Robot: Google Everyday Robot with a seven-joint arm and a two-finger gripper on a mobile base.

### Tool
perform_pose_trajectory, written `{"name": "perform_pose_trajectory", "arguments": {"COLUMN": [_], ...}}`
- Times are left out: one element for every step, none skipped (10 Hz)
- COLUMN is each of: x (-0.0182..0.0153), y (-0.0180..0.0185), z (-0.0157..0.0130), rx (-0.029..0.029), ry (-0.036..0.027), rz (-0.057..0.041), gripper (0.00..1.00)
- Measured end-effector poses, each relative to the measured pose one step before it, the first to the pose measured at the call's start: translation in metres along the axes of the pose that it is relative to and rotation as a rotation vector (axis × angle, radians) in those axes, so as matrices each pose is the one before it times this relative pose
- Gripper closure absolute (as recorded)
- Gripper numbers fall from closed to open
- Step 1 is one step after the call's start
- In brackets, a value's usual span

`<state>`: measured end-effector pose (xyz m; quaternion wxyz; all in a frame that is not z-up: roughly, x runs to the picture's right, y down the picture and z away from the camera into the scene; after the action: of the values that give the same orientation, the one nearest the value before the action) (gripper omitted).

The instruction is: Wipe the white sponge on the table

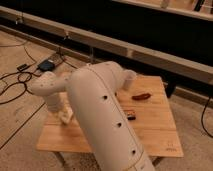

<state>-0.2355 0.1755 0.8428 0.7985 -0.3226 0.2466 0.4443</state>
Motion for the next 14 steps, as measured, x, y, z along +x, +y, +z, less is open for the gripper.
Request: {"name": "perform_pose_trajectory", "arguments": {"x": [0.00711, 0.00526, 0.00249, -0.0002, -0.0029, -0.00569, -0.00719, -0.01069, -0.00976, -0.01452, -0.00822, -0.01477, -0.00896, -0.00811], "y": [-0.01026, -0.01327, -0.01372, -0.01292, -0.01529, -0.01275, -0.01041, -0.00749, -0.00375, -0.00364, 0.00108, 0.00546, 0.00564, 0.00878], "z": [0.00346, 0.00358, 0.00438, 0.00392, 0.00517, 0.00326, 0.00133, -0.00065, -0.00217, -0.00405, -0.00308, -0.00648, -0.00406, -0.00369], "rx": [0.00551, 0.00778, 0.00578, 0.00273, 0.00294, 0.00738, 0.00995, 0.00911, 0.00794, 0.01157, 0.00597, 0.005, 0.00304, -0.00085], "ry": [0.01514, 0.01307, 0.01163, 0.0091, 0.00908, 0.00354, 0.00038, -0.00796, -0.0091, -0.01398, -0.00914, -0.0197, -0.01083, -0.00824], "rz": [0.02019, 0.02463, 0.02737, 0.0281, 0.03425, 0.02657, 0.02006, 0.00737, 0.00137, -0.00088, -0.00503, -0.01117, -0.01119, -0.01463], "gripper": [1.0, 1.0, 1.0, 1.0, 1.0, 1.0, 1.0, 1.0, 1.0, 1.0, 1.0, 1.0, 1.0, 1.0]}}
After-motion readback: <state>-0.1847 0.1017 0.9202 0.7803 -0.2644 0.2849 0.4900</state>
